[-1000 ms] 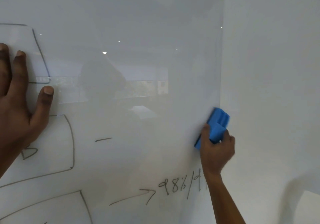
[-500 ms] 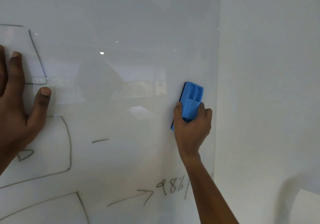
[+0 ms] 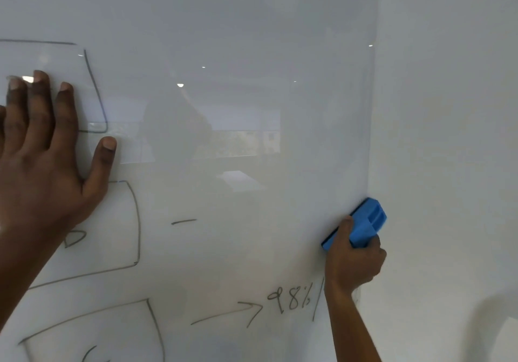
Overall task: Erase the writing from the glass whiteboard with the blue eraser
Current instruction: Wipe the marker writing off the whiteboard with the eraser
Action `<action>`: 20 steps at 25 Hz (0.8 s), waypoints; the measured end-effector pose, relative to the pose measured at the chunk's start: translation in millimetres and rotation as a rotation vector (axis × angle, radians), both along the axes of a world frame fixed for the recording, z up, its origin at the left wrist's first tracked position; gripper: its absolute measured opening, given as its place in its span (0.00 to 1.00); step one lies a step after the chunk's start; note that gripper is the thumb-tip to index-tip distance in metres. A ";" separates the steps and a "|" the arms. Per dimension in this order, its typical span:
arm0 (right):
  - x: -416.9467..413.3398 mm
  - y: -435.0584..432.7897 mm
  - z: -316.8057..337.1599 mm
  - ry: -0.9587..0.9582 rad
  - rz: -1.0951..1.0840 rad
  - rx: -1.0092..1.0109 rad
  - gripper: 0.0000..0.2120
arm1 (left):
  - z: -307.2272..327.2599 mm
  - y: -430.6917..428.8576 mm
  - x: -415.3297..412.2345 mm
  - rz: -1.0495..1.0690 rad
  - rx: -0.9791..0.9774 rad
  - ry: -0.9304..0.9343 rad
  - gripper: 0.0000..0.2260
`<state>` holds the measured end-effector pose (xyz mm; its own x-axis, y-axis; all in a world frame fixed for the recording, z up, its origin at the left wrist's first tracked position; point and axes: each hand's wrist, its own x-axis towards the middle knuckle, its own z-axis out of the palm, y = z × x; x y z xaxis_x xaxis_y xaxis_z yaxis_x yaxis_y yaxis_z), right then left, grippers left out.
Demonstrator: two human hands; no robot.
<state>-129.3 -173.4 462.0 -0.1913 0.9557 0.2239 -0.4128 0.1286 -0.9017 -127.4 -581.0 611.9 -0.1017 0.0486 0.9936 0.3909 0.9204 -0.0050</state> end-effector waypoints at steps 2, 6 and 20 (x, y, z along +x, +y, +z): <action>9.8 -33.8 8.6 0.070 0.001 0.284 0.23 | -1.0 5.0 6.3 0.088 -0.005 0.008 0.35; 17.5 -88.9 4.3 0.071 0.020 1.021 0.31 | 0.0 9.5 21.5 0.200 -0.039 0.048 0.34; 31.2 -211.6 -12.8 0.209 -0.009 1.402 0.30 | -2.7 11.4 26.8 0.313 -0.033 0.082 0.32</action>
